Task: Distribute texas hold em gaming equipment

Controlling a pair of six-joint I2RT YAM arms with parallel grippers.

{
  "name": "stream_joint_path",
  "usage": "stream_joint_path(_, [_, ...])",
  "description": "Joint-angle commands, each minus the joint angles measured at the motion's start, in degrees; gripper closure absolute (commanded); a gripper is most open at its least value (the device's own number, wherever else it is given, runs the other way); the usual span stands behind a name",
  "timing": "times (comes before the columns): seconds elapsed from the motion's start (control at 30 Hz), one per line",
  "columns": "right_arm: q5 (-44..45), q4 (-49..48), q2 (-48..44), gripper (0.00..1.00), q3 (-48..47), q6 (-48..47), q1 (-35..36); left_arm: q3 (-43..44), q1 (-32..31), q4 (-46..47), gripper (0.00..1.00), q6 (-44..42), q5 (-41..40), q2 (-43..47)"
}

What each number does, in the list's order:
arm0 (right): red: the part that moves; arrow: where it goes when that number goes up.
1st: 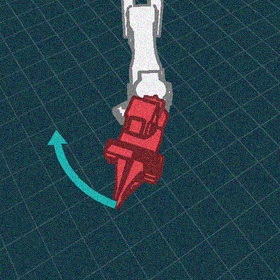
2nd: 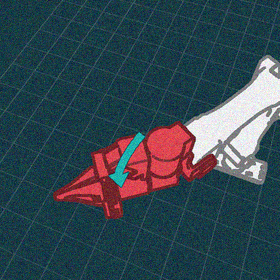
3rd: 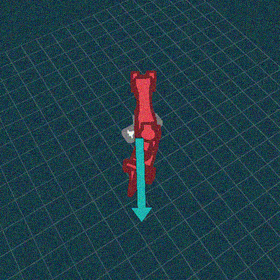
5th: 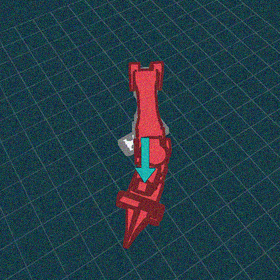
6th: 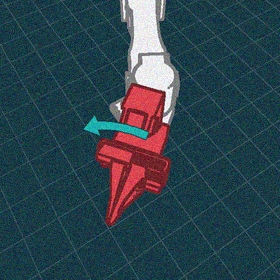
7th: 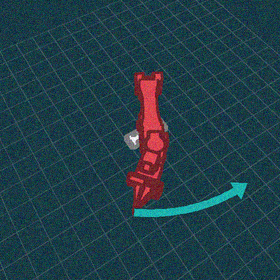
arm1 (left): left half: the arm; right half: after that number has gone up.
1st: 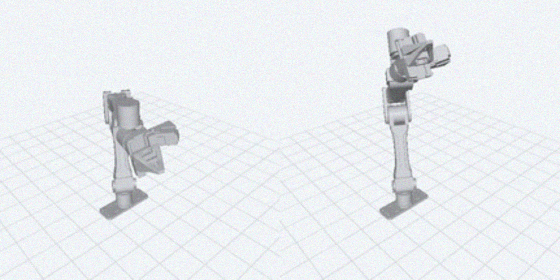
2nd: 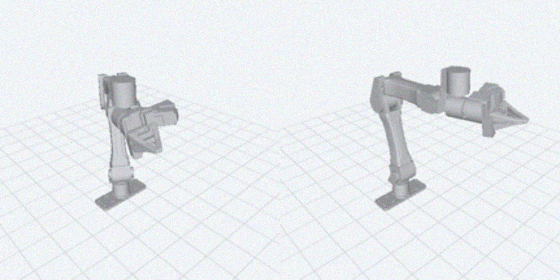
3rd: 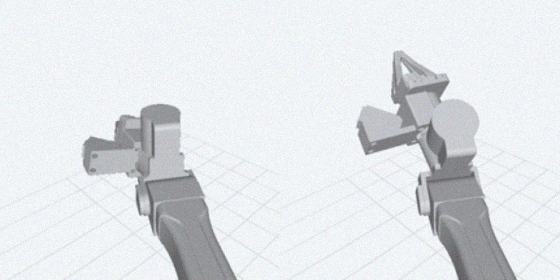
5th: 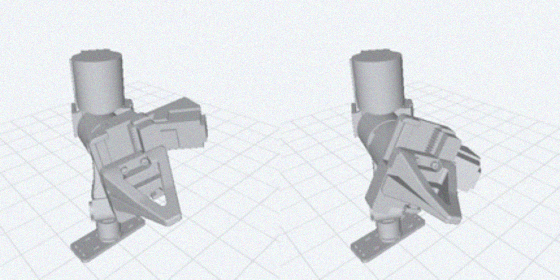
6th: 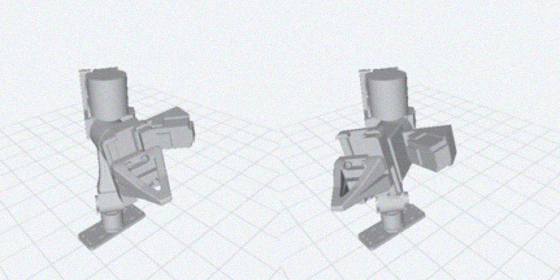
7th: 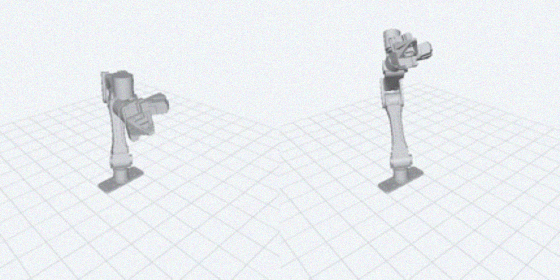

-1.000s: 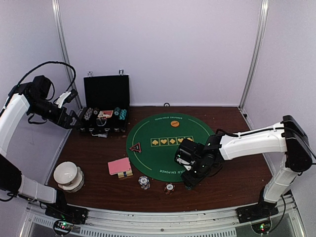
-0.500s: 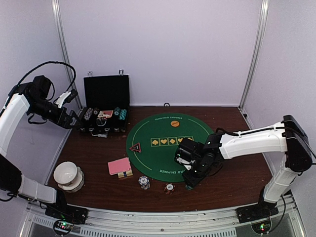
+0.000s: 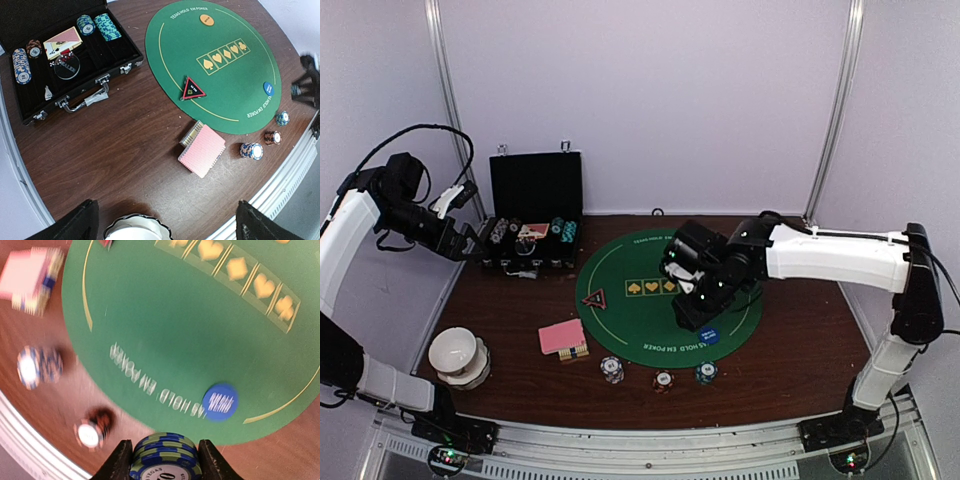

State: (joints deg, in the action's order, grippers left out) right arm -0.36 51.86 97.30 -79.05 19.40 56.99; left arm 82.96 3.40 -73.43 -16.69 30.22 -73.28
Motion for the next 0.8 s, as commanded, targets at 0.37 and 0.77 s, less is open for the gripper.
stream_joint_path(0.37, [6.99,-0.1,36.26,0.78,-47.0,-3.23,-16.12,1.28,0.34,0.15,0.03,-0.97,1.49,0.62])
stream_joint_path(0.77, [4.64,-3.64,50.4,0.76,-58.6,-2.49,-18.03,0.8,0.34,0.16,0.02,-1.49,2.14,-0.14])
